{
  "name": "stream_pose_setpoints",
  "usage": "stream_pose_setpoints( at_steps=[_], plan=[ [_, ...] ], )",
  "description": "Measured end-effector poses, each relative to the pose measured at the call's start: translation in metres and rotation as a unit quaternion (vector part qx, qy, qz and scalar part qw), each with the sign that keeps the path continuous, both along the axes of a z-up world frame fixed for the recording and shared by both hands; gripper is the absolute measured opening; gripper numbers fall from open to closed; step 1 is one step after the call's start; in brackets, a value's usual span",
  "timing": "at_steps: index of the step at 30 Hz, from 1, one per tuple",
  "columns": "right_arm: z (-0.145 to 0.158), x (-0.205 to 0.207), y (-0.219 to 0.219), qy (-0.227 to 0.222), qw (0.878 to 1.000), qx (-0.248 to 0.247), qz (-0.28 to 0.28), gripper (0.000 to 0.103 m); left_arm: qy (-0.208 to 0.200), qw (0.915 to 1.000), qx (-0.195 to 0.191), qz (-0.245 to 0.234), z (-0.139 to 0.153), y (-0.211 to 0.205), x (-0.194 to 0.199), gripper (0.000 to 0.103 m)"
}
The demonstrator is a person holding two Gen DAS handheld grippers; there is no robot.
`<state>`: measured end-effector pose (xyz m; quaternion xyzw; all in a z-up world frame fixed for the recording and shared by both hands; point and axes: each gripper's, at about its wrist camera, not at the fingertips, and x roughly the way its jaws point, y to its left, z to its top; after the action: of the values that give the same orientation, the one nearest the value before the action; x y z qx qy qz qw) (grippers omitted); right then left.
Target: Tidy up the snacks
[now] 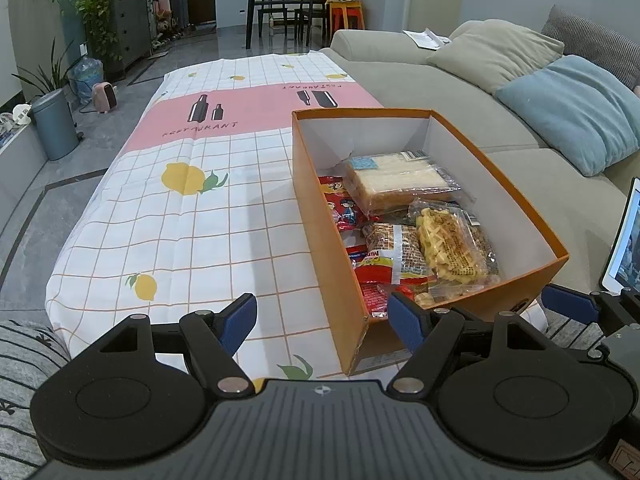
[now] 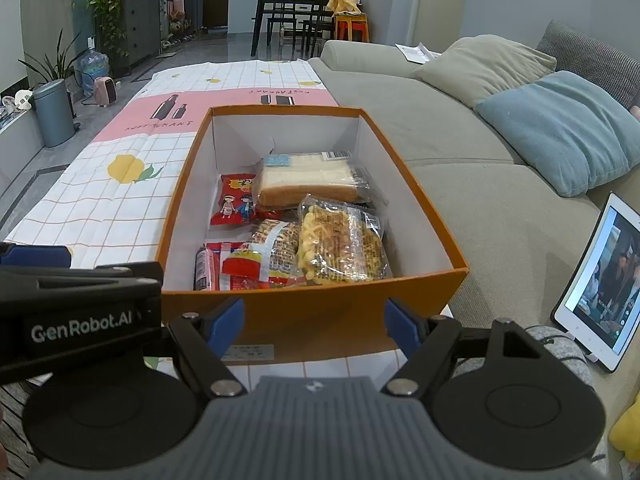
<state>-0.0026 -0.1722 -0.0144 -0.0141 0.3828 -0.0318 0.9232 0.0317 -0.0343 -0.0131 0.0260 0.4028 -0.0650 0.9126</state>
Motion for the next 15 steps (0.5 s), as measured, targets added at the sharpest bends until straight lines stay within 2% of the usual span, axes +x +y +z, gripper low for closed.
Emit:
stream_pose_setpoints(
  at_steps=[15],
  plan=[
    [-0.0012,0.0005,-0.0002,0.002,1.0,-0.002,0.002,0.075,0.001,1.0,0.003,0.0,-0.0005,-0.0004,-0.0005,0.088]
  ],
)
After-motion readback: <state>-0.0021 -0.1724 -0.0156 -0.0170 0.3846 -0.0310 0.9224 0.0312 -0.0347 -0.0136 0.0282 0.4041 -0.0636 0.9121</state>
